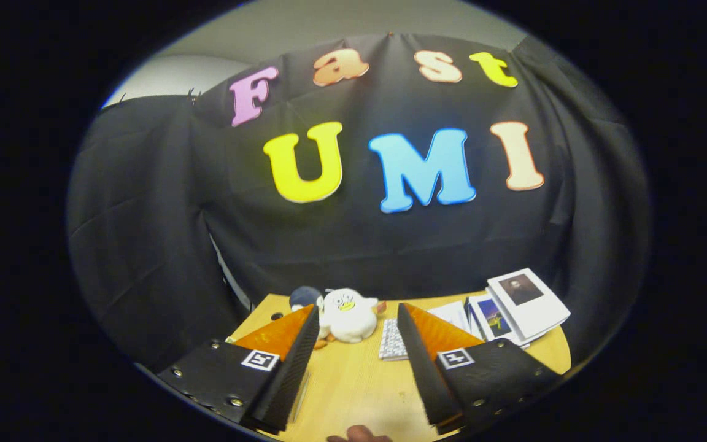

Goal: Open the storage box then place both shoes into the box .Put the left shoe in first, then the right shoe, with the right side of both shoes facing outward in a uniform manner.

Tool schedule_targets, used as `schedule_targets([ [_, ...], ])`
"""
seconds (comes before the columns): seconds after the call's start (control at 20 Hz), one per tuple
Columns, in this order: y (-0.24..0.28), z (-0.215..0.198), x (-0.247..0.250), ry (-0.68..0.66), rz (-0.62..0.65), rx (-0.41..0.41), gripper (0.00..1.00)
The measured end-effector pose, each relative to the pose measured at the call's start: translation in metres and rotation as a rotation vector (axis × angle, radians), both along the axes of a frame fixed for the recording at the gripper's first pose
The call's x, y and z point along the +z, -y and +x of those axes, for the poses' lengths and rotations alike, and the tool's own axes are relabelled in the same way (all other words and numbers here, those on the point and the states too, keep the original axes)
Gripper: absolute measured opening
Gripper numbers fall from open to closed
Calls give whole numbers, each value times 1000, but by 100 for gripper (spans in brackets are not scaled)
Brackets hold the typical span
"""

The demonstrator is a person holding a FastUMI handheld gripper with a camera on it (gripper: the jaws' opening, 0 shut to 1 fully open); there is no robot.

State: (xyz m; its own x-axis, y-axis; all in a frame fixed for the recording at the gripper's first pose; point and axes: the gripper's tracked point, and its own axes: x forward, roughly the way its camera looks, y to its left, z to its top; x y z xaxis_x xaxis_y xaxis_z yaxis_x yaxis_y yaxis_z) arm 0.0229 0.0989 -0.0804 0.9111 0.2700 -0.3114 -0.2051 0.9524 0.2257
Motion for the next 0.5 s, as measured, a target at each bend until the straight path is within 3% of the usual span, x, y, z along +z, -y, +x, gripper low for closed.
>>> schedule_targets([
  [0.05, 9, -1, 12, 36, 13, -23, 99],
  [0.25, 40, -5, 37, 96, 71, -111, 97],
  [0.5, 75, -9, 52, 150, -28, -181, 97],
])
